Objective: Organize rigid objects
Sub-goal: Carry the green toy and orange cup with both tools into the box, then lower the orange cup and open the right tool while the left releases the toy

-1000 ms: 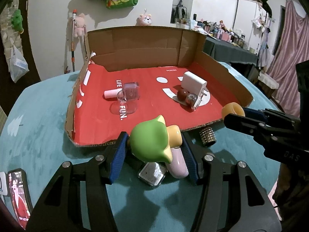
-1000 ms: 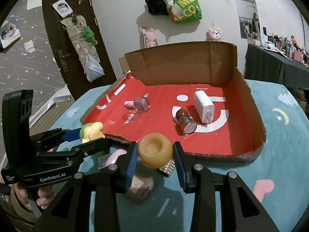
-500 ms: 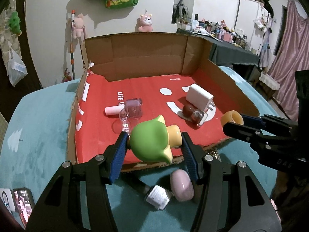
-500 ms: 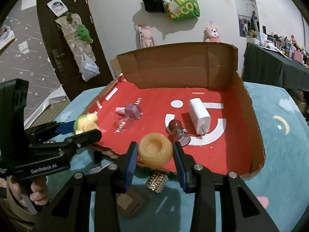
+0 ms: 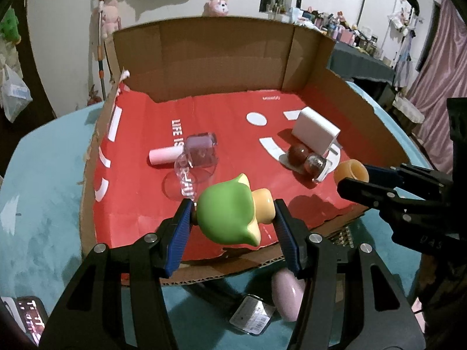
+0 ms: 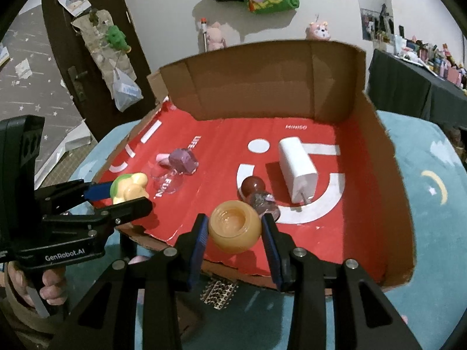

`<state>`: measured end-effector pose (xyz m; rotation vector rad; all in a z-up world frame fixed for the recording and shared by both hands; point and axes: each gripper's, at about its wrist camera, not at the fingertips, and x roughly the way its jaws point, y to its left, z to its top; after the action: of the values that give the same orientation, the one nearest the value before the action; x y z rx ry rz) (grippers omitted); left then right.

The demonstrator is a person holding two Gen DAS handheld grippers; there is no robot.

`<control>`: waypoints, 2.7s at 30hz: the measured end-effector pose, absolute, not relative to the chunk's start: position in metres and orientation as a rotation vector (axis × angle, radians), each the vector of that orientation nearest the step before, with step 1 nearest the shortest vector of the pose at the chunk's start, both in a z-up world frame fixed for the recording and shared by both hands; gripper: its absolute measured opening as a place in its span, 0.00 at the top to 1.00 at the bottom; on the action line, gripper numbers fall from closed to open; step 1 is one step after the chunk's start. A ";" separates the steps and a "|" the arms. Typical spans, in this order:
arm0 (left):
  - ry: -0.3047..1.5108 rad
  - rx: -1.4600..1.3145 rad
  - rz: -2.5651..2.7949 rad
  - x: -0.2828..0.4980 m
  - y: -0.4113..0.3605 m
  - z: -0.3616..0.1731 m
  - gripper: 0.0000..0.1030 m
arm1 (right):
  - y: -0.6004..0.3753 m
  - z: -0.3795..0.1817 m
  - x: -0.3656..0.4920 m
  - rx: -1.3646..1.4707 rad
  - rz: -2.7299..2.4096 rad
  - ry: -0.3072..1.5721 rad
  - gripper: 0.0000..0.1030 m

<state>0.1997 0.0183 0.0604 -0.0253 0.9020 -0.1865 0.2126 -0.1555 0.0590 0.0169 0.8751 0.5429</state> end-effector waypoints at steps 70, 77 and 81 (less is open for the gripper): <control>0.995 -0.060 -0.084 0.261 0.038 0.022 0.47 | -0.154 0.022 0.269 -0.054 0.396 0.958 0.61; 0.978 -0.038 -0.081 0.256 0.034 0.026 0.41 | -0.154 0.022 0.268 -0.046 0.397 0.960 0.61; 0.976 -0.013 -0.065 0.253 0.030 0.029 0.41 | -0.155 0.023 0.267 -0.036 0.399 0.961 0.60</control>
<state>0.2529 0.0301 0.0294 -0.0132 0.9763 -0.0652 0.2672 -0.1554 0.0226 -0.0360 0.9611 0.3991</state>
